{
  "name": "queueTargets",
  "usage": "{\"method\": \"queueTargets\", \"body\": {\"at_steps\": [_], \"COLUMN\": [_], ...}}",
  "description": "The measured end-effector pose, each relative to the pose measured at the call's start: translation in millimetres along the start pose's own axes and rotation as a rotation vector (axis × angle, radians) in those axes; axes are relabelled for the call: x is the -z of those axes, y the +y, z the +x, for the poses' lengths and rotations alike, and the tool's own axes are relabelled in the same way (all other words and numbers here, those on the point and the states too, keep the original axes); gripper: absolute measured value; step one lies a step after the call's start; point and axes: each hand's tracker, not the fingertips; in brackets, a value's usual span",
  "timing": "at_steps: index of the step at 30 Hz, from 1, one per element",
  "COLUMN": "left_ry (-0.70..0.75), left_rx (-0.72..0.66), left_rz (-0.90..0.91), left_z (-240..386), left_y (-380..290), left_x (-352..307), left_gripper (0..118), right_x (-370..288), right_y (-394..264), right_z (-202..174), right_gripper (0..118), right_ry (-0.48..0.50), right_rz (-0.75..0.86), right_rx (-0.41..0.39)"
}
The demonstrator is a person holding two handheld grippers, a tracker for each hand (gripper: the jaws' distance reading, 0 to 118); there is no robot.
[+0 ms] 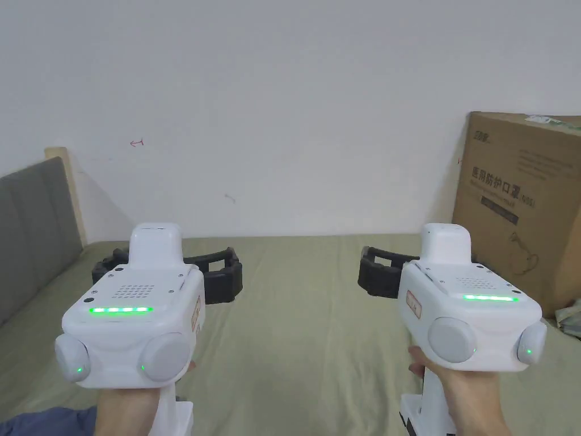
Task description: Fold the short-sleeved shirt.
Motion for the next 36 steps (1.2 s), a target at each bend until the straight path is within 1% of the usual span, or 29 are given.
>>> {"method": "queueTargets", "body": {"at_steps": [2,5,7,16,19,23,26,28,31,32,33,34,36], "left_ry": [0.004,0.003,0.003,0.0,0.002,0.006,-0.039,-0.021,-0.006,-0.004,-0.034,-0.014,-0.017], "left_rx": [0.005,-0.002,-0.009,-0.011,-0.005,-0.018,-0.051,-0.035,0.022,0.041,0.072,0.098,0.12], "left_rz": [-0.003,-0.006,-0.009,-0.03,-0.028,-0.031,-0.028,-0.012,0.012,0.019,-0.007,-0.025,-0.02], "left_z": [0,0,-1,-2,-1,-2,-4,-3,3,4,6,9,12], "left_y": [0,-1,-1,-5,-7,-6,-5,-5,-5,-5,-4,-4,-5], "left_x": [0,-1,-1,2,1,1,1,1,0,0,-1,0,0], "left_gripper": [118,118,118,118,118,118,118,118,118,118,118,118,118], "right_x": [1,1,0,-2,-2,-2,-2,-3,-4,-6,-7,-7,-6], "right_y": [0,-3,-5,-8,-7,-2,-2,-3,-6,-6,-7,-8,-7], "right_z": [0,-3,-5,-14,-11,-7,-5,-6,-11,-12,-13,-14,-14], "right_gripper": [118,118,118,118,118,118,118,118,118,118,118,118,118], "right_ry": [-0.006,-0.03,-0.027,-0.038,-0.029,-0.03,-0.026,-0.039,-0.061,-0.058,-0.055,-0.059,-0.062], "right_rz": [-0.003,0.002,0.003,0.005,0.002,0.001,-0.001,0.005,0.018,0.025,0.031,0.031,0.023], "right_rx": [-0.004,-0.058,-0.077,-0.133,-0.111,-0.063,-0.047,-0.073,-0.138,-0.146,-0.151,-0.151,-0.137]}}
